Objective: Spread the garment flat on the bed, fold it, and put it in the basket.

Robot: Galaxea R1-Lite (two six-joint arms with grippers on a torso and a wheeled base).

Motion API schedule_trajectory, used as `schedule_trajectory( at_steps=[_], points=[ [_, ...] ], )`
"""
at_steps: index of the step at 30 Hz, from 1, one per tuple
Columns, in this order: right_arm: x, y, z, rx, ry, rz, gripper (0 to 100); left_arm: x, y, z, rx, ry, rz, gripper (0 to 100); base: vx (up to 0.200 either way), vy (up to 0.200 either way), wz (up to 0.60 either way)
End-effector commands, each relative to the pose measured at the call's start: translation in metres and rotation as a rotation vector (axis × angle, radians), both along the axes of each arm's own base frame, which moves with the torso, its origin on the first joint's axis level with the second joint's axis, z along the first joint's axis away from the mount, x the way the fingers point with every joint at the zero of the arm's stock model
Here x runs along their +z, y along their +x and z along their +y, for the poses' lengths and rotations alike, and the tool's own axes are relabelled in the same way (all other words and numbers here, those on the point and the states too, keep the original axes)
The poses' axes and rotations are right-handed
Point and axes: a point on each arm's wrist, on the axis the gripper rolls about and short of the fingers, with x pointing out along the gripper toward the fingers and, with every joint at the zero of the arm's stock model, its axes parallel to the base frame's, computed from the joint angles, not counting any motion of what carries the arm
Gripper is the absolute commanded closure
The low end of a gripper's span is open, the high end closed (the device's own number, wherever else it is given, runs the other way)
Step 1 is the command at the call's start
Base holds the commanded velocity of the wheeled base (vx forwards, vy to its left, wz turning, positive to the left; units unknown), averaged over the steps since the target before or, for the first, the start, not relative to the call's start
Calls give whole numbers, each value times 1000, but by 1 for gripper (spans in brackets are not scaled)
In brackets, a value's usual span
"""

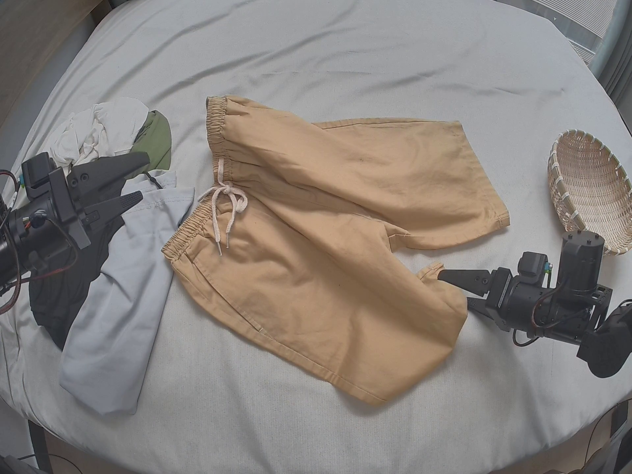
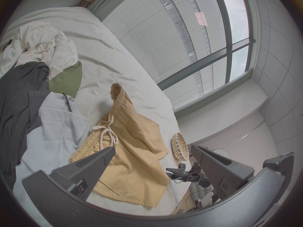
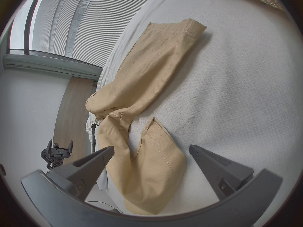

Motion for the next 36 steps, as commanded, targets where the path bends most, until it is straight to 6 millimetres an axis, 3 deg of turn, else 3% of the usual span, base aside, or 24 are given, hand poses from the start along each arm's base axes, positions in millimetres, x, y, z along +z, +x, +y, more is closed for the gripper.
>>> schedule_trajectory(
  at_steps=[1, 5, 17, 24, 36],
  points=[
    [-3, 2, 1, 0, 1, 15, 100, -2, -1, 0, 3, -1, 3, 0, 0, 0, 0],
    [1, -1, 0, -2, 7, 1, 100, -5, -1, 1, 3, -1, 6, 0, 0, 0, 0],
    [69, -57, -20, -3, 66, -140, 100, -8, -2, 0, -1, -1, 16, 0, 0, 0, 0],
    [66, -57, -17, 16, 53, -100, 100, -10, -1, 0, -2, -2, 26, 0, 0, 0, 0],
    [57, -36, 33, 182, 43, -74, 100, -13, -2, 0, 1, -1, 36, 0, 0, 0, 0]
  ],
)
